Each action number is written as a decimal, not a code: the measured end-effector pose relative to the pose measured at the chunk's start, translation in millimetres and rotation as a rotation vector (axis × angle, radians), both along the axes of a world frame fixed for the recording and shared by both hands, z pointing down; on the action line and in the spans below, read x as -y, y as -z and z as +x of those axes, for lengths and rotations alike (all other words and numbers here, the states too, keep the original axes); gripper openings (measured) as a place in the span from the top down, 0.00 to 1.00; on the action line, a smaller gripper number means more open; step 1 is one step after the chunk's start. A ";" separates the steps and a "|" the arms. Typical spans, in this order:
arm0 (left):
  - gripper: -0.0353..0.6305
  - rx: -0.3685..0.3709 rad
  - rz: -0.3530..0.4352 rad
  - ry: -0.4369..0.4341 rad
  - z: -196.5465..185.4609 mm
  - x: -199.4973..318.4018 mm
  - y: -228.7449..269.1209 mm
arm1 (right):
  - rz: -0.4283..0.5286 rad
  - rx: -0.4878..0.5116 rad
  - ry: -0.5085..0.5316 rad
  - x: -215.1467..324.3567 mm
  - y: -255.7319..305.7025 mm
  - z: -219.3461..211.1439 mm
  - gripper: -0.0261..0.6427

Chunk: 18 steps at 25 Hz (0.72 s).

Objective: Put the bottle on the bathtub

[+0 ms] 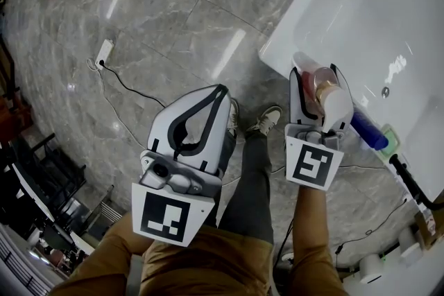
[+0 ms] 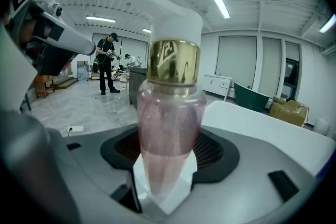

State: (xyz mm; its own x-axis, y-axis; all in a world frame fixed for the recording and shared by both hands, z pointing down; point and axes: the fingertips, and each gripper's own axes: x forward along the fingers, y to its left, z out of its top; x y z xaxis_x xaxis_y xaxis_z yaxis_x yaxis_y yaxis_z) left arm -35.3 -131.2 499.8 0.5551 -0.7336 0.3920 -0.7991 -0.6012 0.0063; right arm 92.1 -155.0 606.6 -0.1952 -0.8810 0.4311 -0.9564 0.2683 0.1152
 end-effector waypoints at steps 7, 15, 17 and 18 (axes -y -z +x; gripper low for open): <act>0.94 0.001 0.000 -0.005 0.2 -3.2 0.0 | 0.001 -0.023 0.013 -8.6 1.4 1.8 0.56; 0.94 -0.003 0.000 -0.008 -2.6 -8.1 2.4 | 0.008 -0.054 0.043 -15.3 6.3 -3.1 0.56; 0.94 -0.005 0.004 -0.009 -2.9 -9.1 4.6 | 0.006 -0.062 0.044 -18.3 7.5 -2.2 0.56; 0.94 -0.006 0.006 -0.012 -3.0 -9.7 5.9 | 0.005 -0.067 0.044 -19.8 8.4 -1.6 0.56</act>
